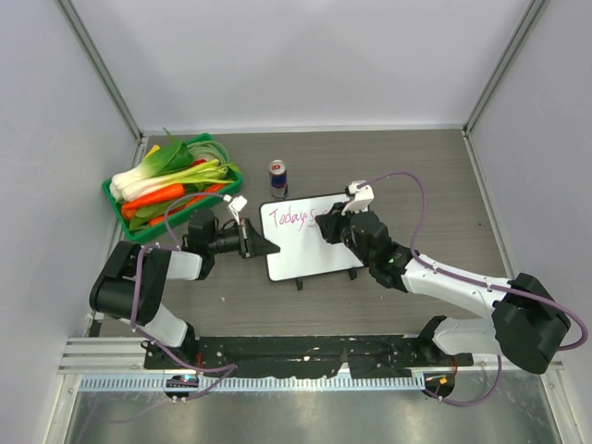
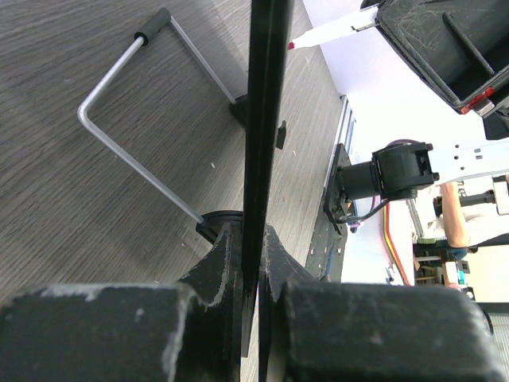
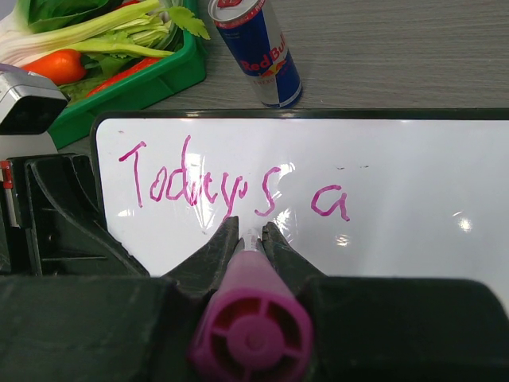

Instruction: Write a sentence on the whiteboard

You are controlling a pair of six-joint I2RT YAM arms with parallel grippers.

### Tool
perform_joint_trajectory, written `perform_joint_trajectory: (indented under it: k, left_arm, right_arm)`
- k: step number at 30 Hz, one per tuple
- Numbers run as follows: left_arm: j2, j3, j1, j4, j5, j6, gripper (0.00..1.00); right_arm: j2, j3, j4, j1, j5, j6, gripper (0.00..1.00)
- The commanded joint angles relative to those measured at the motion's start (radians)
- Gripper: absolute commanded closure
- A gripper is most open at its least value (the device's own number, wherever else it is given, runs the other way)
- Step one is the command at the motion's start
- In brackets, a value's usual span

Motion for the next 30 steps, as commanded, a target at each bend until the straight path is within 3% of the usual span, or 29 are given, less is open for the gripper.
perform_joint_trajectory:
  k: [1, 30]
  left_arm:
    - [0.023, 0.01, 0.0, -0.066, -0.063, 0.03, 1.0]
    - [0.025, 0.01, -0.001, -0.066, -0.063, 0.03, 1.0]
  right_arm:
    - [0.007, 0.032, 0.024, 0.006, 0.017, -0.004, 0.99]
    - [-0.047, -0.022, -0.057, 0.006, -0.075, 0.024, 0.99]
